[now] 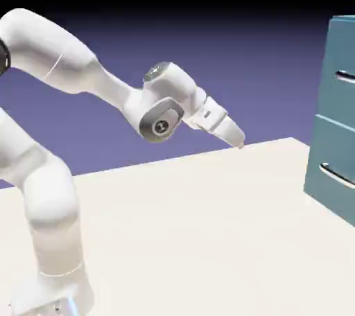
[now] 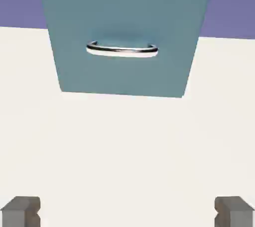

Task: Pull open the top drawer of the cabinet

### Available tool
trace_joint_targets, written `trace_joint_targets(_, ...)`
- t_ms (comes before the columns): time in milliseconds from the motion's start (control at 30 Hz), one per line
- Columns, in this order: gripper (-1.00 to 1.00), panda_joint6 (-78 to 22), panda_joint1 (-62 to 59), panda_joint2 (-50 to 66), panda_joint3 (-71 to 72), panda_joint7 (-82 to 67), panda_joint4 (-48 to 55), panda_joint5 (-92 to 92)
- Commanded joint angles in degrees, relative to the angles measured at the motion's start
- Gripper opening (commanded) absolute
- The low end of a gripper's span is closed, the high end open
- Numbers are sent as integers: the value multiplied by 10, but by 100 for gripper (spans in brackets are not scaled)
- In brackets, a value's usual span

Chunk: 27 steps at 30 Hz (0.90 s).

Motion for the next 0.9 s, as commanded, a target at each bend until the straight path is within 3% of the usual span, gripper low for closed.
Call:
trace_joint_targets(0, 0, -3, 18, -5, -13, -25, 12, -20)
trace_joint_targets(867, 0, -70, 488, -135, -337, -673, 332, -548)
